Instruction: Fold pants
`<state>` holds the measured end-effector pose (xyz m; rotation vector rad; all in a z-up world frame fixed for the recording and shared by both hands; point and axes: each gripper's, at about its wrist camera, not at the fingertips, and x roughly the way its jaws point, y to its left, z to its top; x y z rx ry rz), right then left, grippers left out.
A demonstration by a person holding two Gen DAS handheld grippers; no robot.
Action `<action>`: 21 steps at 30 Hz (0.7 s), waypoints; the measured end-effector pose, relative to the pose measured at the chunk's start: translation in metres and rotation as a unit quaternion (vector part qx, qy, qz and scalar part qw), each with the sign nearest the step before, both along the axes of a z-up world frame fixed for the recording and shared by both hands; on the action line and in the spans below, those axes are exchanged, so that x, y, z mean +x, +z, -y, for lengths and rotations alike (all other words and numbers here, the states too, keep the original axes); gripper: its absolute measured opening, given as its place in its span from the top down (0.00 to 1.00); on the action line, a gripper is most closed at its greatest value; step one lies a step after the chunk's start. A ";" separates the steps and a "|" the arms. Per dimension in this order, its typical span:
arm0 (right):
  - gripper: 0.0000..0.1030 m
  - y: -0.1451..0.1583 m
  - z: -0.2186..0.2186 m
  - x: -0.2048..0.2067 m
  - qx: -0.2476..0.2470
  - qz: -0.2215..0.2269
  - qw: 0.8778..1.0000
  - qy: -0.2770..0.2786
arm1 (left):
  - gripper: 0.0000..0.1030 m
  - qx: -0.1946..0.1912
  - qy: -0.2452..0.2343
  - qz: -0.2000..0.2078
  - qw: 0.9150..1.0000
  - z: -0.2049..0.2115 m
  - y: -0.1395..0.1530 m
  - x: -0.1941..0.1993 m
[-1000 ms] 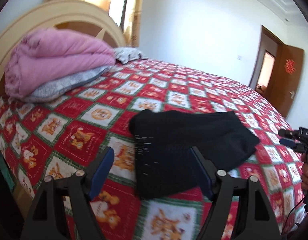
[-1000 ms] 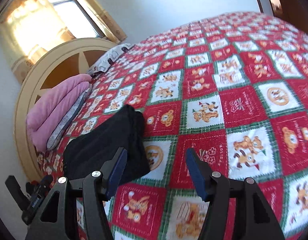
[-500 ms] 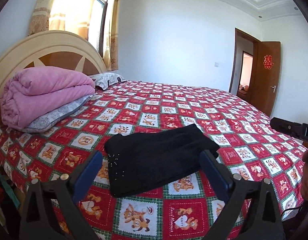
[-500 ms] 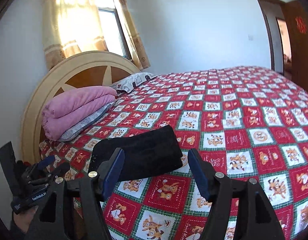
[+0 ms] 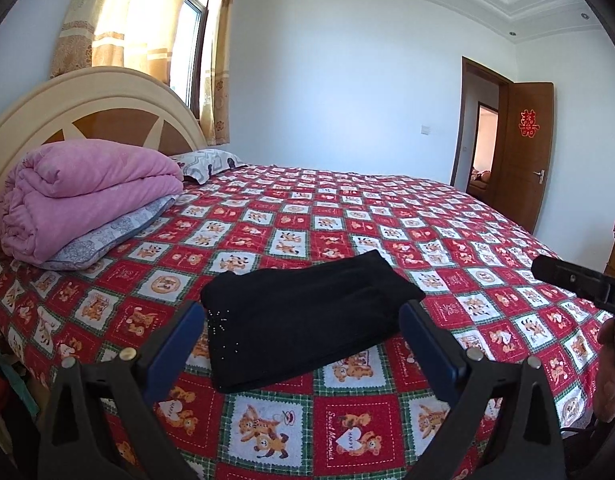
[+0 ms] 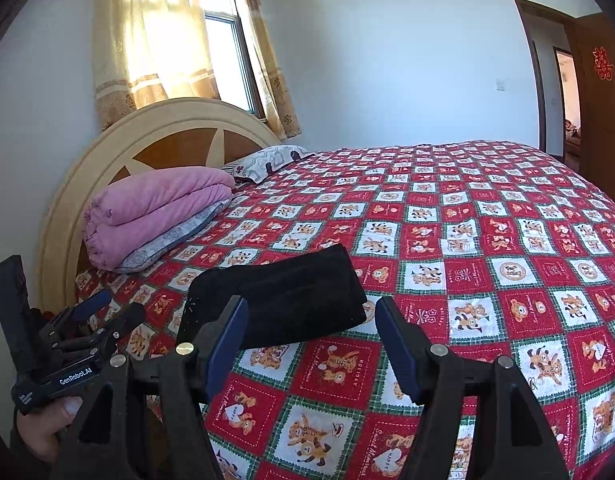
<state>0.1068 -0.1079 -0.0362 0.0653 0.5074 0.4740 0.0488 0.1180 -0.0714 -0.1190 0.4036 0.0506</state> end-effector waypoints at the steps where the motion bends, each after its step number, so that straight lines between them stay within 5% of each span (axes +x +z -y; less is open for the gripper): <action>1: 0.35 0.001 -0.001 -0.002 -0.001 0.002 1.000 0.001 | 0.01 0.000 0.000 0.000 1.000 0.000 0.000 0.000; 21: 0.34 -0.004 0.000 -0.006 0.002 -0.003 1.000 0.001 | 0.01 0.005 0.003 -0.010 1.000 0.000 -0.004 0.000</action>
